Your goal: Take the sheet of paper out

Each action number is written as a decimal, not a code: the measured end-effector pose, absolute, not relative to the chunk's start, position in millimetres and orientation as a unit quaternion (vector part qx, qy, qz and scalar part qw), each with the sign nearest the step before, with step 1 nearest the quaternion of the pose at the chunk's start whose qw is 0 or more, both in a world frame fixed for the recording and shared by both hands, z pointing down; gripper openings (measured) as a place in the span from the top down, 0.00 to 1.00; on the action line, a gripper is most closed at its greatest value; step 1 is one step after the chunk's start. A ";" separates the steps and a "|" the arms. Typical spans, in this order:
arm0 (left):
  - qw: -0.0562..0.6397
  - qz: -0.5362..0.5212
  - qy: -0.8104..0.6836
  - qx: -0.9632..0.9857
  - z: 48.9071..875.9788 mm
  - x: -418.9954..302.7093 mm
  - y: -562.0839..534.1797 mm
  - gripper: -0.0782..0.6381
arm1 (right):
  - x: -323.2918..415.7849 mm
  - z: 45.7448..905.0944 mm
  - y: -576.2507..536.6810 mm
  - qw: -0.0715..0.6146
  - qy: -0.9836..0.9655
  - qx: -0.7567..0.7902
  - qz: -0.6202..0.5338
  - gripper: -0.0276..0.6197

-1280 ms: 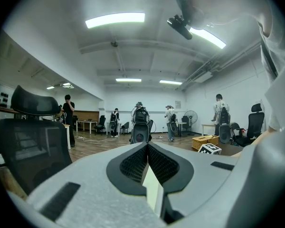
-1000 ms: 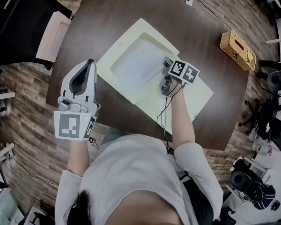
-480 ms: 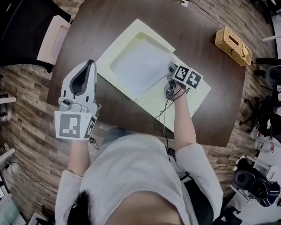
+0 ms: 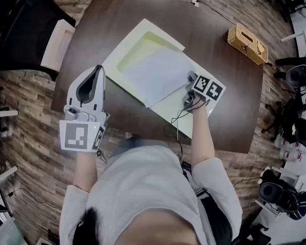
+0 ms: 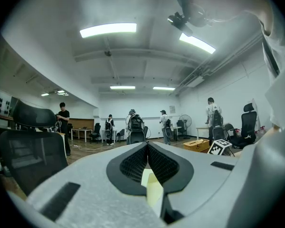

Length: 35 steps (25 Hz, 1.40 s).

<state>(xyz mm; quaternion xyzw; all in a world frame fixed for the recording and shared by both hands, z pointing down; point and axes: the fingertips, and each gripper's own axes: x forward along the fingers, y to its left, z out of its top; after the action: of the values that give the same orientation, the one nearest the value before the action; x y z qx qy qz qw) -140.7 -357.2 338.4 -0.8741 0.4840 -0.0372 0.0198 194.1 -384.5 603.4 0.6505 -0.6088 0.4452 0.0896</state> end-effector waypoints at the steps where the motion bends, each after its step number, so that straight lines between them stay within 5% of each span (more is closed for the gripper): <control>1: 0.021 -0.036 0.482 -0.875 337.1 -139.4 -353.0 0.88 | 196.4 601.3 -379.4 0.088 -0.608 0.653 0.443 0.94; 18: 0.044 -0.012 0.442 -0.896 315.0 -113.7 -288.2 0.88 | 228.2 533.1 -292.4 0.072 -0.618 0.700 0.352 0.94; 35: 0.061 0.022 0.434 -0.898 289.8 -126.7 -257.6 0.88 | 183.5 428.2 -264.5 0.047 -0.680 0.700 0.212 0.94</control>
<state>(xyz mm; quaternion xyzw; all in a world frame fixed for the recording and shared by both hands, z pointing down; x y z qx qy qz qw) -126.7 -257.6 289.8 -0.8984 0.4344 0.0218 0.0607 183.5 -264.5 428.2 0.7001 -0.6801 0.2124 0.0471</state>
